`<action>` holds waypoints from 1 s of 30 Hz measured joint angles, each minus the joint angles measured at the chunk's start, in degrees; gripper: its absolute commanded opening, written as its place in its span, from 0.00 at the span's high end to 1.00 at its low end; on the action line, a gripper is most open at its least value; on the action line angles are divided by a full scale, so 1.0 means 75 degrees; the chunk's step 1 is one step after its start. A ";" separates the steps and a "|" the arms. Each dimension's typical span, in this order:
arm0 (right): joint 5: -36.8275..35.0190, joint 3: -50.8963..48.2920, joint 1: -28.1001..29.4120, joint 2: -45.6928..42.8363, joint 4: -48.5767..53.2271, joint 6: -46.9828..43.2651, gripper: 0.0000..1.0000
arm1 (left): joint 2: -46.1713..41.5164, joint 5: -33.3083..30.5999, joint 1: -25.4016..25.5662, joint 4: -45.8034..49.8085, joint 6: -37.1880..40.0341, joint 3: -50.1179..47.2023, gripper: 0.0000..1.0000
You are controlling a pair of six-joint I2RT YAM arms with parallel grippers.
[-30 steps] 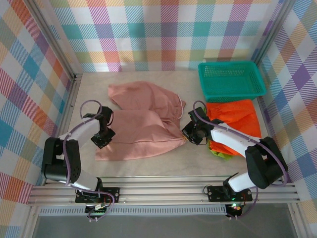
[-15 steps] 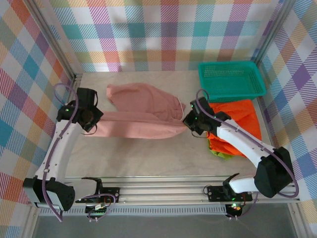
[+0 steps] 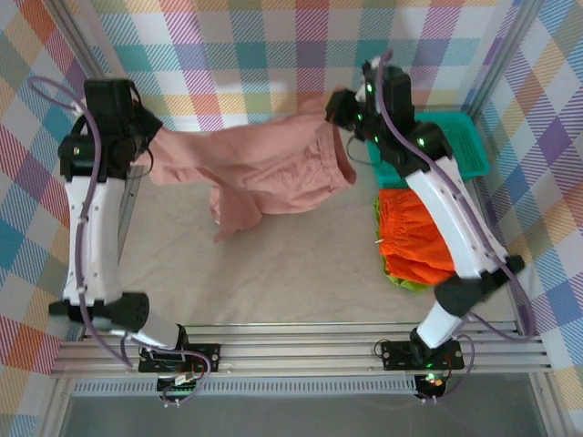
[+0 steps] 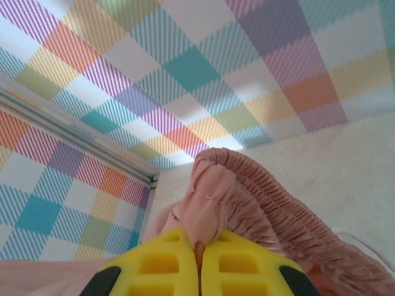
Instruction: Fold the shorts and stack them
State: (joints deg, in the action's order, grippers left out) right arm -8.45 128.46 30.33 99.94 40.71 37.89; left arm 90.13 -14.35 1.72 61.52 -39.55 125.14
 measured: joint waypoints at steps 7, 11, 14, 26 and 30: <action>0.1577 0.4194 -0.1186 0.3130 -0.0108 0.0440 1.00 | 0.2766 0.0315 -0.0656 0.0035 -0.0026 0.3955 1.00; 0.2267 0.3538 -0.1559 0.3075 -0.0691 0.0694 1.00 | 0.2739 0.0892 -0.0737 -0.0216 -0.0157 0.4208 1.00; 0.2556 0.3264 -0.1577 0.2853 -0.0836 0.0612 1.00 | 0.2407 0.1070 -0.0807 -0.0469 -0.0178 0.4205 1.00; 0.3593 0.1122 -0.1530 0.0571 -0.1017 -0.0192 1.00 | -0.0746 0.1399 -0.0874 -0.1320 0.0102 0.1067 1.00; 0.3634 -0.2751 -0.1256 -0.1358 -0.1346 -0.0420 1.00 | -0.3343 0.1696 -0.0941 -0.2366 0.0487 -0.3926 1.00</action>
State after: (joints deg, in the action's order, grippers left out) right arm 18.81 107.83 20.91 89.76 30.61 34.74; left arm 65.06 -1.63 -5.34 43.77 -35.90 95.70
